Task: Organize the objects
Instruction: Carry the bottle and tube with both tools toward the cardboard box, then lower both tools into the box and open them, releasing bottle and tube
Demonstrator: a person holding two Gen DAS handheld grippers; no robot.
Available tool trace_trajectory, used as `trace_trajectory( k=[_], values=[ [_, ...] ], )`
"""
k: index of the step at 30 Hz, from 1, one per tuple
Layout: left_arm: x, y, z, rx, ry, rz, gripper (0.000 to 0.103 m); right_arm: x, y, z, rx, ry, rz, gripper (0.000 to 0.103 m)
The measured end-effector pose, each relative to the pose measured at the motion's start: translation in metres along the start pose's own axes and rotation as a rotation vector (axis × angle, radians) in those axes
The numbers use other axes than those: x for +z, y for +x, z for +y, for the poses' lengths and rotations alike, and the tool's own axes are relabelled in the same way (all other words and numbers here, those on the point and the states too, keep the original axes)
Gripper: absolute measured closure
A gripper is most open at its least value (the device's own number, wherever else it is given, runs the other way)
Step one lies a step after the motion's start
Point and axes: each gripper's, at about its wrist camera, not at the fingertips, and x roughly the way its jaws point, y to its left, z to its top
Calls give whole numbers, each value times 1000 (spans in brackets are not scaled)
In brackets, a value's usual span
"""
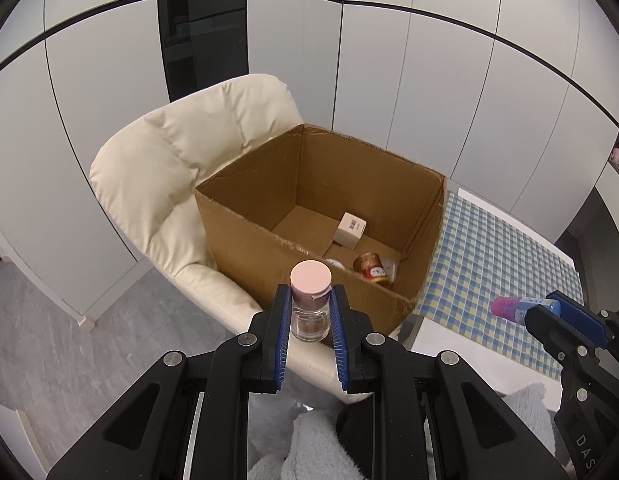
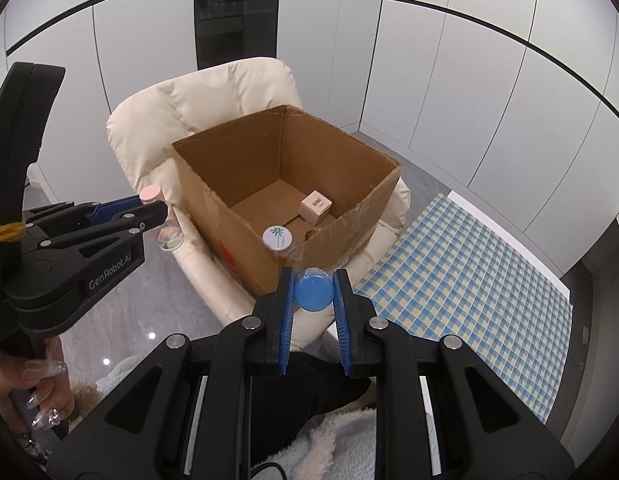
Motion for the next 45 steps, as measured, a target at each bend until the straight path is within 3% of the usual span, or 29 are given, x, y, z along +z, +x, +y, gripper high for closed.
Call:
trace_trajectory(
  k=[10, 25, 35, 45],
  values=[
    [37, 33, -9, 18, -20, -35, 84, 33, 36, -10, -18, -15, -23, 83],
    [100, 101, 3, 94, -78, -60, 84, 90, 126, -22, 9, -30, -25, 83],
    [97, 144, 16, 135, -89, 12, 84, 102, 177, -16, 34, -47, -1, 83],
    [93, 160, 14, 124, -82, 37, 84, 102, 197, -11, 50, -45, 28, 83]
  ],
)
